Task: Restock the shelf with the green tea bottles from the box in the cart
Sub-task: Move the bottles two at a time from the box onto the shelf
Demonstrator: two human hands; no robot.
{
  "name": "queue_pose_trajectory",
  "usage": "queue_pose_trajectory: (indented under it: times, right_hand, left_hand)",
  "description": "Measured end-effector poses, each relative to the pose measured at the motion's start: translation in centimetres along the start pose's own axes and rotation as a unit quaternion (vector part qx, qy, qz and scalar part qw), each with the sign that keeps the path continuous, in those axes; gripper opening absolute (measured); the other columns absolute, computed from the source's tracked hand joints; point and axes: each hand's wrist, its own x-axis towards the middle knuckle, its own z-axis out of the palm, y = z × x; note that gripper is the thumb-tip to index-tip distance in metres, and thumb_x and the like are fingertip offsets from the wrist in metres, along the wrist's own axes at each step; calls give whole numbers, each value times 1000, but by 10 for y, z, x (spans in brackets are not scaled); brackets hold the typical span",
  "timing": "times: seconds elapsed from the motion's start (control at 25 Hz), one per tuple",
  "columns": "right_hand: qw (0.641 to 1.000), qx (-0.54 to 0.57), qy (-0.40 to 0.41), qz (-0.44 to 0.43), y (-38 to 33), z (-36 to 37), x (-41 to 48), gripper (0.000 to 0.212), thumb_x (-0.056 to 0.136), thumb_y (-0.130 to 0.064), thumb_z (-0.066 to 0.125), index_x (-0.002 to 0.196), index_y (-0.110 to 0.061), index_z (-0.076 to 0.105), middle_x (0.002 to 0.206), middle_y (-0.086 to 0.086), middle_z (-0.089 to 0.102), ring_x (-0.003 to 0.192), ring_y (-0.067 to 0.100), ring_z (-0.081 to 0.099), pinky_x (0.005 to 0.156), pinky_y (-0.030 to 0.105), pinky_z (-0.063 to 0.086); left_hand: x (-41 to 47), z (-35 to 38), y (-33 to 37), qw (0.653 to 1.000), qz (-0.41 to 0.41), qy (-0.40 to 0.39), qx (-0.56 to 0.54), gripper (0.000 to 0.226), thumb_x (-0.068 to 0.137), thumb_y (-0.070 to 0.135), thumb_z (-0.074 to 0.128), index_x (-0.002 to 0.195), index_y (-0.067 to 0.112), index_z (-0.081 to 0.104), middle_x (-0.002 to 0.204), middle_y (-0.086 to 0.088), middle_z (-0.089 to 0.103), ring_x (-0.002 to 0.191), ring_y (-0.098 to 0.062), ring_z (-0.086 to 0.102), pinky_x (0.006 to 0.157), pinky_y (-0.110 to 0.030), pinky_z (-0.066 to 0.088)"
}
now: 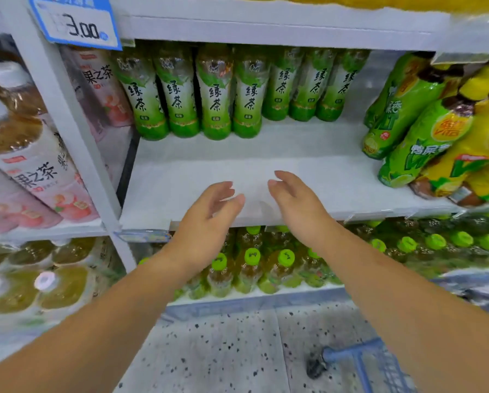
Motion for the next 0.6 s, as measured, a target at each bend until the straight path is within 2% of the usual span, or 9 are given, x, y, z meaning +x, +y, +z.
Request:
queue_pose_trajectory:
  times: [0.2,0.36,0.52,0.6]
  right_hand:
    - [997,25,-17,74,-23,-18,-98,49,105,-38,44,152,-24,40,144,-8,47,120,1,41,92,16,33]
    - [991,14,-23,130,-48,-39,-186,51,105,-40,45,153,-24,39,152,-4,45,119,3,42,97,23,33]
    - [987,21,-4,162,-73,-73,-262,49,103,-41,48,150,-27,41,144,-8,48,130,10,46,101,29,41]
    - [986,20,9,164,-80,-94,-298,50,104,-38,48,152,-23,40,145,-8,48,135,12,45,95,25,39]
  left_hand:
    - [-80,-9,44,993,-99,-65,17,50,99,40,55,146,25,43,113,27,56,102,12,53,84,-17,40]
    - [-147,-14,82,982,-129,-127,52,56,99,39,57,149,21,41,135,8,56,122,-11,54,93,-27,39]
    - [-202,-13,118,977,-117,-167,65,50,99,41,56,144,23,48,142,8,52,128,-11,49,95,-29,39]
    - [-227,-4,136,975,-101,-183,68,47,99,40,55,143,22,49,139,10,52,124,-8,49,94,-27,37]
